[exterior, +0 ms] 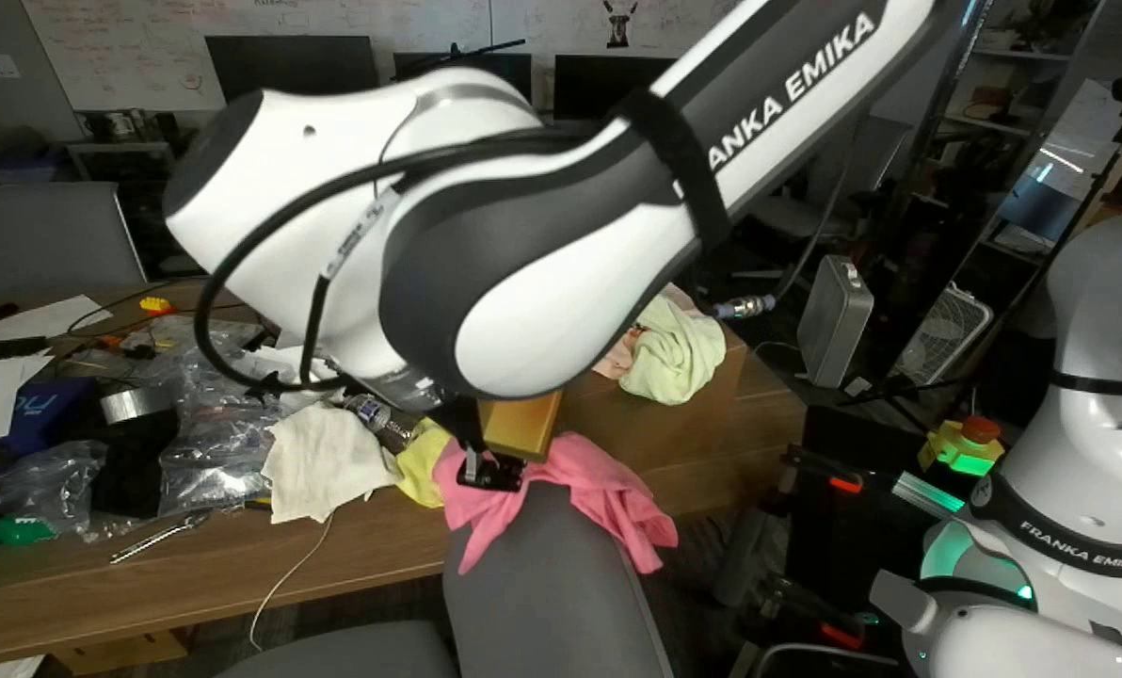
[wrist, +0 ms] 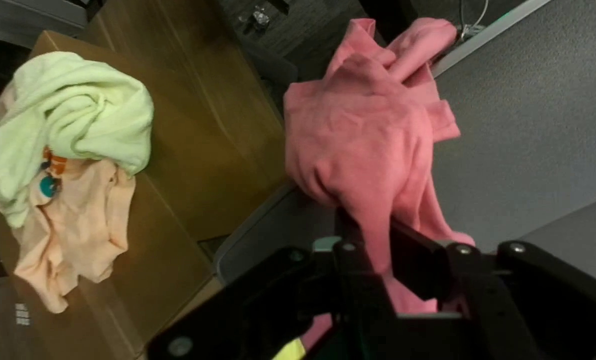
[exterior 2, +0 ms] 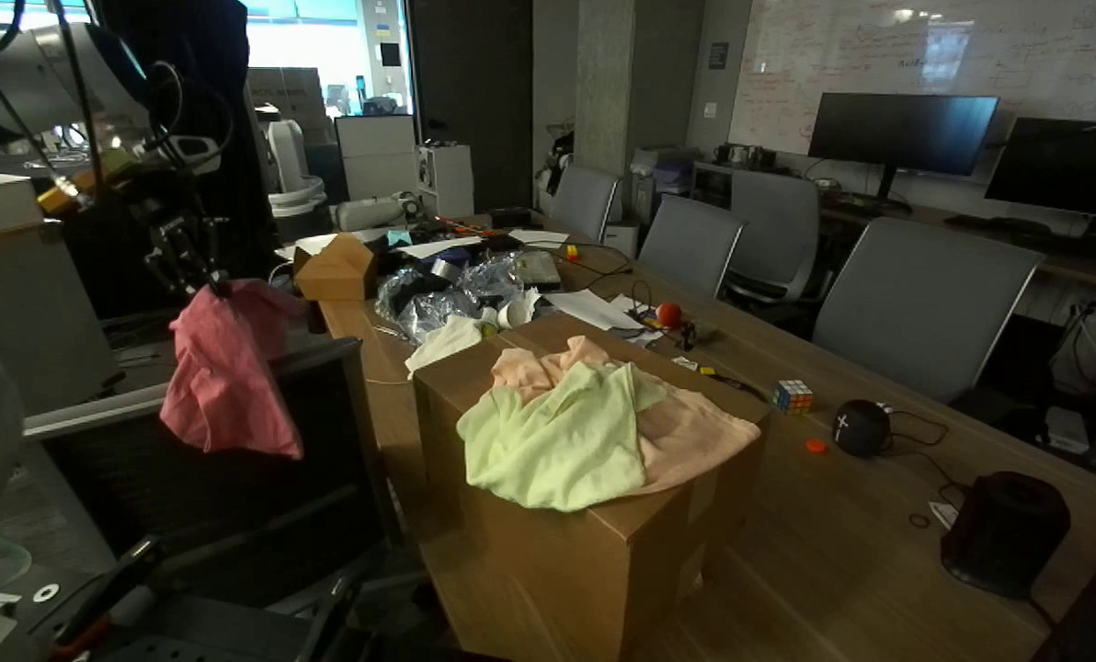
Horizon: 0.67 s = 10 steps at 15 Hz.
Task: Put the towels on the table
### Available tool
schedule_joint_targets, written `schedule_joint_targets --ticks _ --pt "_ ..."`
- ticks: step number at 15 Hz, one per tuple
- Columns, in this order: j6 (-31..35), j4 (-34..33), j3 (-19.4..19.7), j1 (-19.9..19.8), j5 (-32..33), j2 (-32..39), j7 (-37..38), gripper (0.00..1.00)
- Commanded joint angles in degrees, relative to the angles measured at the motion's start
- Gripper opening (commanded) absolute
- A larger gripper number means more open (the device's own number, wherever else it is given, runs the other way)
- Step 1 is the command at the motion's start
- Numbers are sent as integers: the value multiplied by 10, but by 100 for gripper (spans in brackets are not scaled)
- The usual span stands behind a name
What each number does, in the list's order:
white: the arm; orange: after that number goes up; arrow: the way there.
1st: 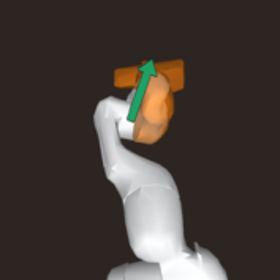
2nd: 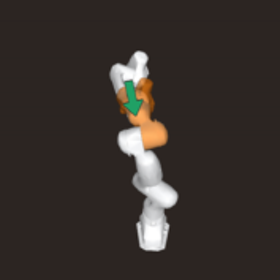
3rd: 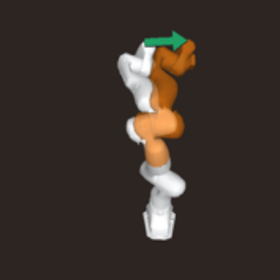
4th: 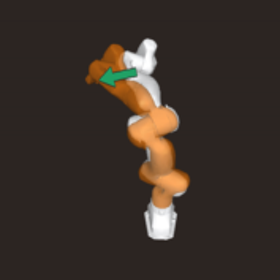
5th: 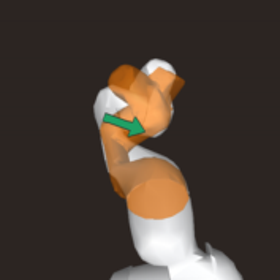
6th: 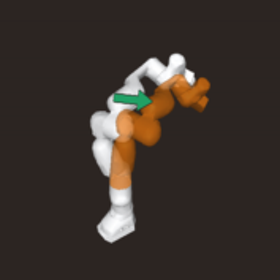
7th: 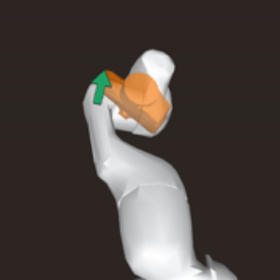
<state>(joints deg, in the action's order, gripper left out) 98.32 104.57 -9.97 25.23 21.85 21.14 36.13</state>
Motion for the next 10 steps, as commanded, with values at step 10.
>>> schedule_joint_targets --ticks 10 --pt "-119 -77 44 -104 6 -148 48 4"
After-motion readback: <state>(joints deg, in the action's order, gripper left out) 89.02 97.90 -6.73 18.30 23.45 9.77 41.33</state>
